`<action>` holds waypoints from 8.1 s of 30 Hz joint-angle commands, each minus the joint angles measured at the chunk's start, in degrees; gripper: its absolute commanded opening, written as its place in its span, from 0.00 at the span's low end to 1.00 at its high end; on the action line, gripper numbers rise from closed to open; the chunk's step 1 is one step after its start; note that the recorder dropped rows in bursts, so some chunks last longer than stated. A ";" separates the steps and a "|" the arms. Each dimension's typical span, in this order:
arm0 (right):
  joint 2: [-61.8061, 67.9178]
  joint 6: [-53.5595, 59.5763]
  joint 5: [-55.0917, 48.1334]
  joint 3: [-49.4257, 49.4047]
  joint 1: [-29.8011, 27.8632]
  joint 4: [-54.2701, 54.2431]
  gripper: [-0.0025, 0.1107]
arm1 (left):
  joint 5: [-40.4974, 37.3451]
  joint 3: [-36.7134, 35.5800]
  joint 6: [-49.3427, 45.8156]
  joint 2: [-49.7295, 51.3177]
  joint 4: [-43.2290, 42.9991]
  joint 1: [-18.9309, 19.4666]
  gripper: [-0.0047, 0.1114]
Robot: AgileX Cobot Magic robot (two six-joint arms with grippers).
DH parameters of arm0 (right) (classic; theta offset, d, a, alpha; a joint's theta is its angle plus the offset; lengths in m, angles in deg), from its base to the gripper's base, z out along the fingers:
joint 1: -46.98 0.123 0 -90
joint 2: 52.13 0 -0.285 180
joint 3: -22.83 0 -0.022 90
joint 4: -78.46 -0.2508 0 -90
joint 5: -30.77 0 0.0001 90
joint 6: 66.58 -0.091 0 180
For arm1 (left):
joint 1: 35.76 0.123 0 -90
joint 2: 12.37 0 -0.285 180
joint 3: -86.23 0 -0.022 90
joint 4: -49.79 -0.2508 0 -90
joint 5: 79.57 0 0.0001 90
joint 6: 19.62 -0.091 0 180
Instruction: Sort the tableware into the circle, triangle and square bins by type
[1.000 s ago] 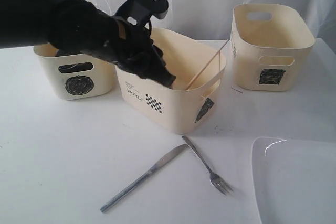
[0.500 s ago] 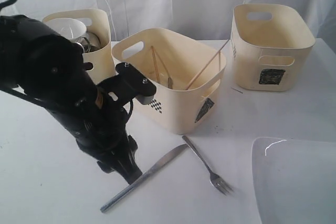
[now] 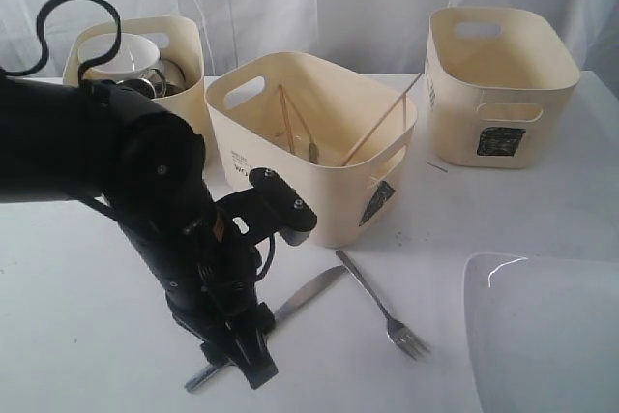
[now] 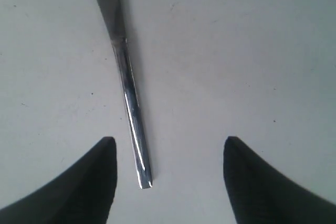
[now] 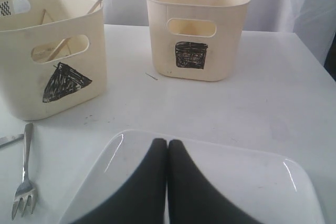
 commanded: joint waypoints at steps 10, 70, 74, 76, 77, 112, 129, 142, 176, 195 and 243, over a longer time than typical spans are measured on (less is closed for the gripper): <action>-0.36 0.19 0.78 -0.30 0.41 -0.10 0.02 | 7.15 -2.28 -0.64 3.84 1.21 -0.40 0.58; -0.36 0.19 0.78 -0.30 0.41 -0.10 0.02 | 21.04 -8.83 -2.10 -9.40 1.21 3.67 0.04; -0.36 0.19 0.78 -0.30 0.41 -0.10 0.02 | 22.28 -5.90 -2.20 -9.64 -0.03 3.67 0.04; -0.36 0.19 0.78 -0.30 0.41 -0.10 0.02 | 22.28 -4.27 -2.20 -9.64 -1.37 3.67 0.04; -0.36 0.19 0.78 -0.30 0.41 -0.10 0.02 | 22.28 -3.40 -2.20 -9.64 -2.06 3.67 0.04; -0.36 0.19 0.78 -0.30 0.41 -0.10 0.02 | 20.46 -1.70 -45.32 5.53 -3.57 11.10 0.49; -0.36 0.19 0.78 -0.30 0.41 -0.10 0.02 | 26.06 -1.60 -45.48 10.87 0.56 11.10 0.49; -0.36 0.19 0.78 -0.30 0.41 -0.10 0.02 | 24.44 -1.60 -32.06 5.81 13.68 4.60 0.49; -0.36 0.19 0.78 -0.30 0.41 -0.10 0.02 | -1.93 14.97 -48.05 15.42 14.88 16.21 0.49; -0.36 0.19 0.78 -0.30 0.41 -0.10 0.02 | 8.33 15.02 -60.20 19.46 14.38 16.75 0.49; -0.36 0.19 0.78 -0.30 0.41 -0.10 0.02 | -16.74 14.91 -42.75 21.39 17.44 13.66 0.34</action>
